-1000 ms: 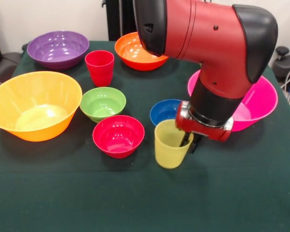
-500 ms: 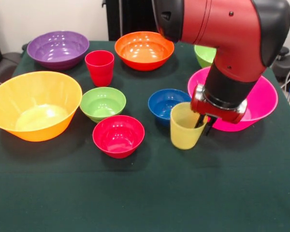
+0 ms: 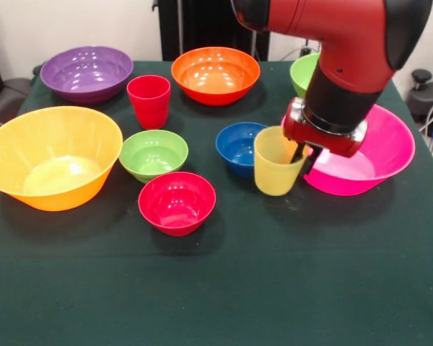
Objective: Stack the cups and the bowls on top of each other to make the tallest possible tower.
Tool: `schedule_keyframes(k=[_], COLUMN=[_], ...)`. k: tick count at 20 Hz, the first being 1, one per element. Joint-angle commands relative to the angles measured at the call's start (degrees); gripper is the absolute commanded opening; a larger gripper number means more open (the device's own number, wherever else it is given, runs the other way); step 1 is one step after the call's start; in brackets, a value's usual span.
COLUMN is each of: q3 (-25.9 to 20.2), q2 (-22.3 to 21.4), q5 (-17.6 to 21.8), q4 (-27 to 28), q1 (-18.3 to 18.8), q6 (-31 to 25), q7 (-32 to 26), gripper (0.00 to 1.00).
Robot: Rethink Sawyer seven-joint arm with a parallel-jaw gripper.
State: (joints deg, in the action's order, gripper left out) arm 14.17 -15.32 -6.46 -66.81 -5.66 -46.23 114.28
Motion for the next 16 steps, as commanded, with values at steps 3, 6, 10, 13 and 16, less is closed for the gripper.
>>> schedule_keyframes(k=[3, 6, 10, 13, 16], q3=[-0.4, 0.3, -1.4, -1.9, -2.1], q2=[0.3, 2.4, 4.7, 6.7, 9.3], q5=[4.5, 5.4, 4.8, 4.7, 4.5], q4=[-4.5, -2.1, 0.5, 3.5, 6.6], q1=[-1.6, -1.3, 0.2, 1.0, 1.3], q6=[3.1, 4.5, 8.4, 8.6, 10.2], q7=[5.5, 4.4, 3.5, 3.2, 3.4], gripper=[0.00, 0.00, 0.00, 0.00, 0.00])
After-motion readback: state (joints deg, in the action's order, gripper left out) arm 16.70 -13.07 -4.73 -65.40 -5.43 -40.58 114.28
